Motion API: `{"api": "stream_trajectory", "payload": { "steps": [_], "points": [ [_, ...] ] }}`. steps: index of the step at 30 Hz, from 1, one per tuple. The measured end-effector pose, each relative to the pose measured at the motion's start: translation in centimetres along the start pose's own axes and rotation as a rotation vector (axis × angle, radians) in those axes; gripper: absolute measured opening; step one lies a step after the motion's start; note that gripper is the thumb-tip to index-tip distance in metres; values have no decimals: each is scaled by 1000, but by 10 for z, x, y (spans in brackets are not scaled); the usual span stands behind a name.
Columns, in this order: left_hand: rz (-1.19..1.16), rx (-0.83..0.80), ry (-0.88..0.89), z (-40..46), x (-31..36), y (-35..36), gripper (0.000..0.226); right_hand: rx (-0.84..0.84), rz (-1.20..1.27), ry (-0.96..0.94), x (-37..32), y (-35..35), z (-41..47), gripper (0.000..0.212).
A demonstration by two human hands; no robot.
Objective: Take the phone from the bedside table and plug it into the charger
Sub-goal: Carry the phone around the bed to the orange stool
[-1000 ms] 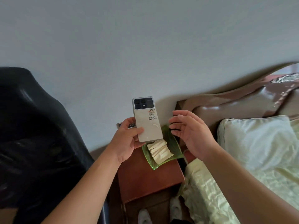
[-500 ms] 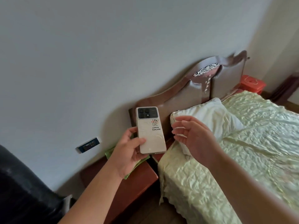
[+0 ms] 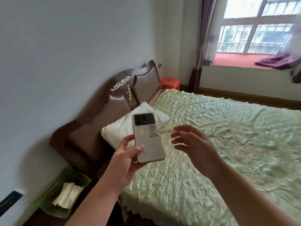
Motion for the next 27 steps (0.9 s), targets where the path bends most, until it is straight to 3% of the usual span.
{"api": "stream_trajectory", "payload": {
  "steps": [12,27],
  "points": [
    [75,-379,-223,-3,-94,195,38,333,43,-174,-71,-179,-98,16],
    [95,-864,-539,9,-182,360,53,873,-29,-346,-115,-278,-189,17]
  ]
}}
Point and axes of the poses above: each hand's wrist, its own z-axis towards the middle knuckle, its own y-axis out of the palm, x = y × z, the point moved 9 cm from there along z, towards the middle knuckle, and after that the axes turned 3 degrees about x, right-handed, at the moved point
